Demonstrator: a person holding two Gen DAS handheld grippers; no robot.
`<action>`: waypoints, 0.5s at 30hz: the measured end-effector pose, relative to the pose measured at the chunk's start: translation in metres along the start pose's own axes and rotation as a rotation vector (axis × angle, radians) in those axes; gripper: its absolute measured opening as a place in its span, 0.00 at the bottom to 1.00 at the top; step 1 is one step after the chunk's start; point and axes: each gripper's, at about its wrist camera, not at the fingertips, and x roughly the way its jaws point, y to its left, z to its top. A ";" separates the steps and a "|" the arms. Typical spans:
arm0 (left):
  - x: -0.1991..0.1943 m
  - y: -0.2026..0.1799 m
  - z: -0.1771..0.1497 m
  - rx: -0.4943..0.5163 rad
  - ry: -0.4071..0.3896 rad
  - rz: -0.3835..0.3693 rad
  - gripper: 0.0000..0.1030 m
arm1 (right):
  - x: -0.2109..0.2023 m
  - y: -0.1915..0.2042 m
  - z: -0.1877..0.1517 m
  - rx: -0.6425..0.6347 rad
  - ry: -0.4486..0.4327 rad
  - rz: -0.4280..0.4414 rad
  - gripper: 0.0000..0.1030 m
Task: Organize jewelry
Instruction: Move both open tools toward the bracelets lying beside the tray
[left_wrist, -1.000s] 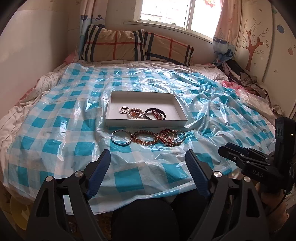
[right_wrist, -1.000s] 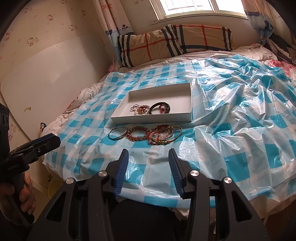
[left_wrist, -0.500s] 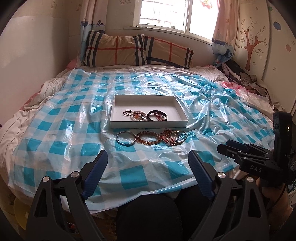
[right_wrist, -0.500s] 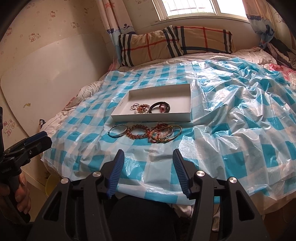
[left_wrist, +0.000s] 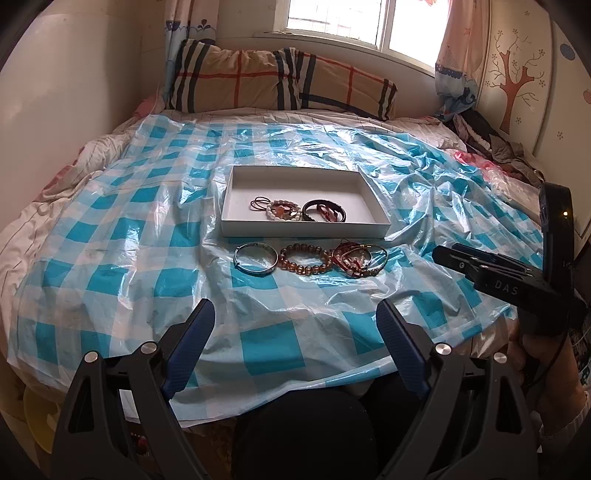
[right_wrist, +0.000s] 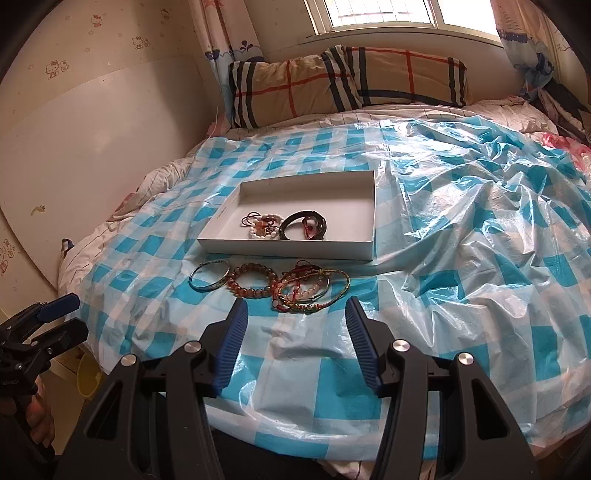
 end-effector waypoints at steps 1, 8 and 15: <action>0.002 0.001 0.000 -0.001 0.003 0.001 0.83 | 0.006 -0.002 0.002 -0.001 0.006 -0.001 0.52; 0.015 0.007 0.000 -0.018 0.023 0.013 0.83 | 0.062 -0.012 0.018 -0.043 0.069 -0.024 0.52; 0.027 0.014 0.000 -0.032 0.047 0.022 0.83 | 0.128 -0.032 0.031 -0.048 0.181 -0.068 0.52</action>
